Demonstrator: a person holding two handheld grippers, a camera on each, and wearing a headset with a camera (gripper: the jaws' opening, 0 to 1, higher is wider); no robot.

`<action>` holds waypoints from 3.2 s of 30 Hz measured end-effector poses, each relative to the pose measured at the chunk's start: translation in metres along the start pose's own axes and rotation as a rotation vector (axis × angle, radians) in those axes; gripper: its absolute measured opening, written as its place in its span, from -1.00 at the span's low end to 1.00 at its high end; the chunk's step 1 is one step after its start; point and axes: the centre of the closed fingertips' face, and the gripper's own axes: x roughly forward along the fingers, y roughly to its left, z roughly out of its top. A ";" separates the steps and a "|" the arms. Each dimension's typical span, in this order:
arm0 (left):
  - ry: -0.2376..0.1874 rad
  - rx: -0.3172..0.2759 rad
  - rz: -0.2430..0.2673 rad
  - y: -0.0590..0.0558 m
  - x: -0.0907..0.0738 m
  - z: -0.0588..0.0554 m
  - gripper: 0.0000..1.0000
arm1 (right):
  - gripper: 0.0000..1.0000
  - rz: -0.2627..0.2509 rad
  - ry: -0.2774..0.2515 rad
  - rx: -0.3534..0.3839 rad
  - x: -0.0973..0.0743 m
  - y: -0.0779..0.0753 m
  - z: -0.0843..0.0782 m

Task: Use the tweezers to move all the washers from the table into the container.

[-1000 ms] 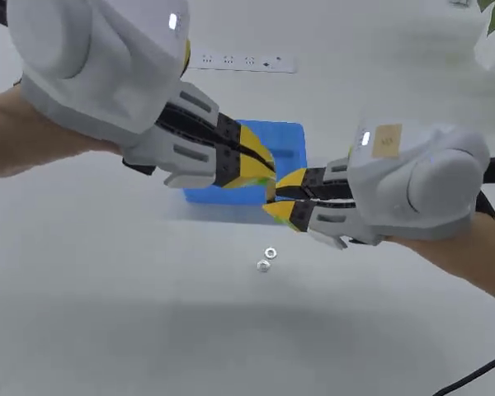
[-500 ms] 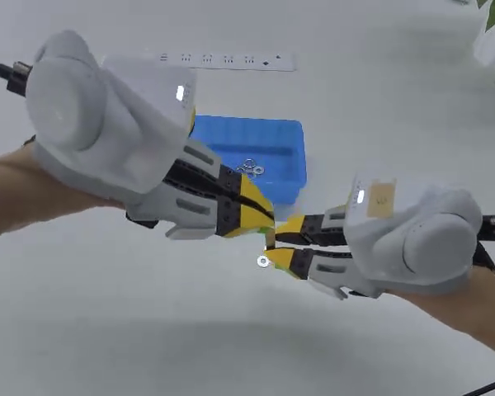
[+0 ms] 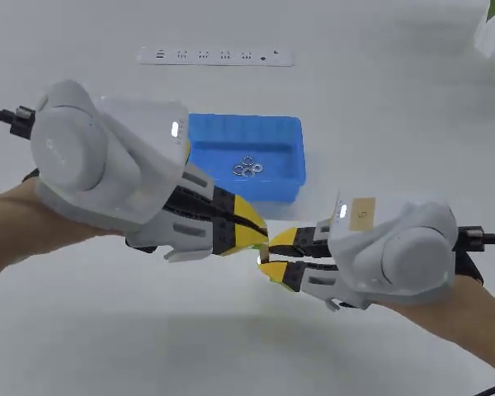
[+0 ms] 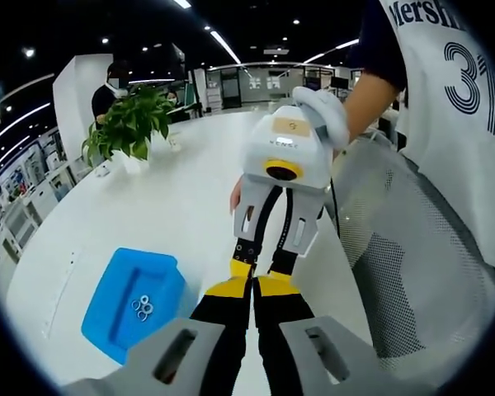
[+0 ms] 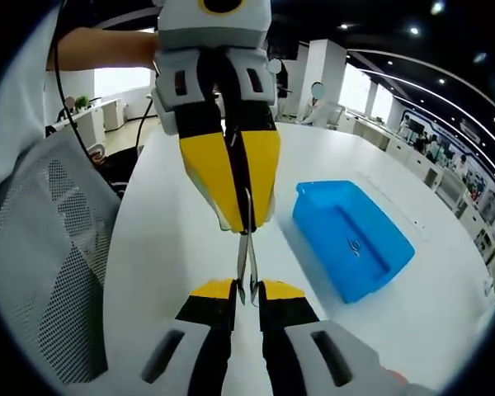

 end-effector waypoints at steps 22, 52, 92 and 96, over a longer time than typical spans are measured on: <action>-0.039 0.043 -0.001 0.006 -0.001 0.012 -0.90 | -0.76 -0.019 -0.015 0.021 -0.002 -0.008 0.002; -0.039 0.030 -0.022 0.009 0.000 0.001 -0.90 | -0.75 0.018 0.008 0.016 0.015 -0.006 -0.003; -0.044 -0.005 -0.033 0.007 -0.002 -0.003 -0.90 | -0.79 0.058 0.039 0.016 0.017 -0.004 -0.012; -0.051 -0.006 -0.027 0.009 -0.009 0.004 -0.90 | -0.79 0.051 0.024 0.016 0.012 -0.006 -0.004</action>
